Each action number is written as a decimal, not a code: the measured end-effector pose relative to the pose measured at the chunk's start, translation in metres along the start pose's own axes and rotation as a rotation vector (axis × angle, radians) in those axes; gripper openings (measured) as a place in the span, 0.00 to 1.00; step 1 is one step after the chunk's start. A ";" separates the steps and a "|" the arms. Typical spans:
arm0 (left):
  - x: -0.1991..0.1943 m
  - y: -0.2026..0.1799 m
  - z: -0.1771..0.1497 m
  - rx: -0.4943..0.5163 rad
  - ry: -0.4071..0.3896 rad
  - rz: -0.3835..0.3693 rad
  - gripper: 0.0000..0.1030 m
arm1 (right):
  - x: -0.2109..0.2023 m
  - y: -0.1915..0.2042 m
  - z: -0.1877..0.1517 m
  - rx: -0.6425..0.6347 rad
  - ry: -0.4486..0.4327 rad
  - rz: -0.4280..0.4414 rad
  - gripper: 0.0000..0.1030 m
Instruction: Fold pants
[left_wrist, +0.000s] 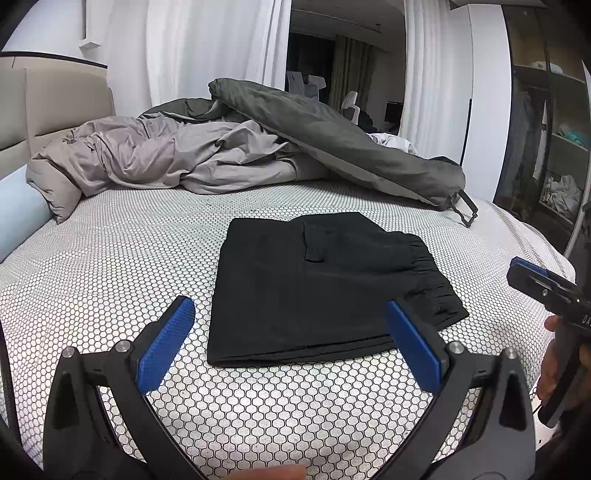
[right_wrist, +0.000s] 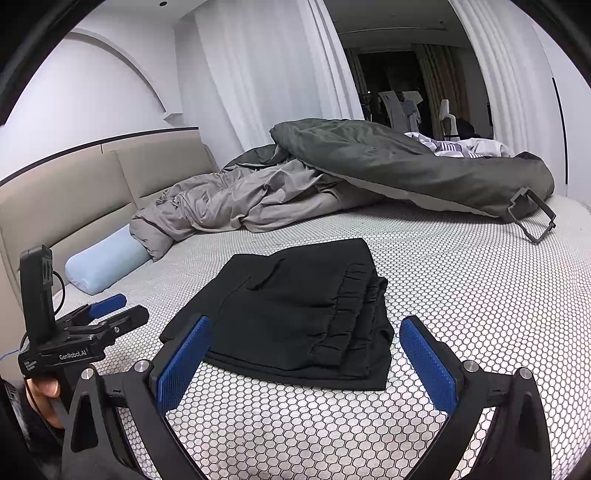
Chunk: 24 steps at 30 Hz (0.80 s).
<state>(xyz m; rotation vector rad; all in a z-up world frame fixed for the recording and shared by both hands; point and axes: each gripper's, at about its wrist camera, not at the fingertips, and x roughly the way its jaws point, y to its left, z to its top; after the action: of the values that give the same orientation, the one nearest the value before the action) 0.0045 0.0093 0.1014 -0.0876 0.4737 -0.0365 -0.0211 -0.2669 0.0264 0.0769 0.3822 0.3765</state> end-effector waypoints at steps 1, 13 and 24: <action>0.000 0.000 0.000 0.002 -0.001 0.001 0.99 | 0.000 0.000 0.000 0.000 0.000 -0.001 1.00; -0.003 -0.002 0.000 0.012 -0.009 0.005 0.99 | 0.004 0.004 -0.001 -0.017 0.009 0.003 1.00; -0.006 -0.001 -0.001 0.011 -0.014 0.003 0.99 | 0.005 0.005 -0.002 -0.025 0.015 0.006 1.00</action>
<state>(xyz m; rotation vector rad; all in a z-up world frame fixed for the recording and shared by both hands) -0.0008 0.0089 0.1033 -0.0767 0.4596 -0.0351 -0.0190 -0.2603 0.0239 0.0512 0.3920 0.3875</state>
